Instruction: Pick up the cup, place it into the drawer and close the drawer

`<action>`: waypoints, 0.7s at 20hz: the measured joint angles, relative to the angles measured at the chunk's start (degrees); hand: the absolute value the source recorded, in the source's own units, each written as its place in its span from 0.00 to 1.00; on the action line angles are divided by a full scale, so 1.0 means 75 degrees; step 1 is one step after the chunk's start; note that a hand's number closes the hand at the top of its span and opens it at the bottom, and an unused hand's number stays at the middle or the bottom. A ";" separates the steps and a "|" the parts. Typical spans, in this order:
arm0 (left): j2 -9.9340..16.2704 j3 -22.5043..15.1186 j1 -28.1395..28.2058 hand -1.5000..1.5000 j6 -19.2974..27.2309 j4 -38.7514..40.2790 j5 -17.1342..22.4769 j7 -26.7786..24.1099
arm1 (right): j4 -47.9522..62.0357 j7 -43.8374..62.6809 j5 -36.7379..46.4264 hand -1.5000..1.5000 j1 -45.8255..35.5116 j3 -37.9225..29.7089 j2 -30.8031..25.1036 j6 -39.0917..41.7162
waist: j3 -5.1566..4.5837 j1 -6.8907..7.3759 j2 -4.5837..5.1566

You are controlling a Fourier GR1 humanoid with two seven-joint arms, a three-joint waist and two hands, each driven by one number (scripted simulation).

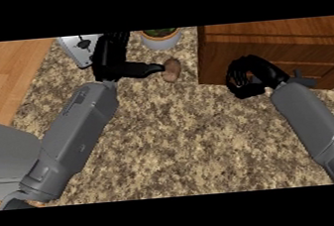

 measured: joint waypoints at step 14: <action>0.0292 -0.0146 0.0534 0.00 -0.0506 -0.0574 0.0019 0.0162 | 0.0099 -0.0232 -0.0897 1.00 0.0029 -0.0520 -0.0322 0.1411 | 0.0051 0.0279 0.0027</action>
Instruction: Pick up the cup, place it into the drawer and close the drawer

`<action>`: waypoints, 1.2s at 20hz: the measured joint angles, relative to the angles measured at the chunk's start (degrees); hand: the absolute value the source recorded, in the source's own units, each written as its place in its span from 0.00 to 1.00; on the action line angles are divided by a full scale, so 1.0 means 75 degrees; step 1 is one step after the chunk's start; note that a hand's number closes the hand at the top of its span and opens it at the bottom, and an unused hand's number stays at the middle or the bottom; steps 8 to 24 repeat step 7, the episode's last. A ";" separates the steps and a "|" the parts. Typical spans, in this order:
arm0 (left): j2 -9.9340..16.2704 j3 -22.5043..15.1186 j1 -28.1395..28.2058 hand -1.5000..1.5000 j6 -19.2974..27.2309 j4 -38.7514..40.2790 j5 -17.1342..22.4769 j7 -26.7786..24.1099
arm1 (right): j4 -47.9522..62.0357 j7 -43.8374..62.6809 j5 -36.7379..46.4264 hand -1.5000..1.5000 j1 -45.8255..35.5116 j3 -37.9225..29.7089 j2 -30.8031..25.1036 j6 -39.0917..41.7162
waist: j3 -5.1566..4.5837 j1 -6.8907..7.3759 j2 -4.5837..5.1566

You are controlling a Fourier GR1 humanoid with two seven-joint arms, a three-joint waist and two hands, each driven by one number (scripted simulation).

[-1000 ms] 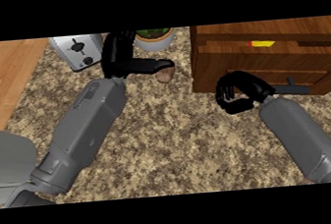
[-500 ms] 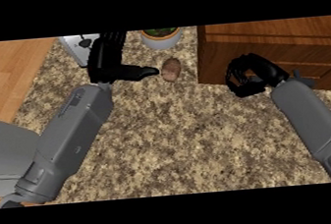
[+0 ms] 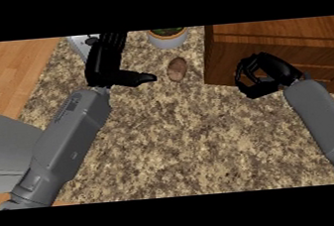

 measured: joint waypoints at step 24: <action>0.0107 0.0009 0.0161 0.00 -0.0205 -0.0141 0.0059 0.0045 | -0.0221 0.0033 -0.0361 1.00 0.0127 -0.0127 -0.0189 0.0632 | 0.0036 0.0124 0.0066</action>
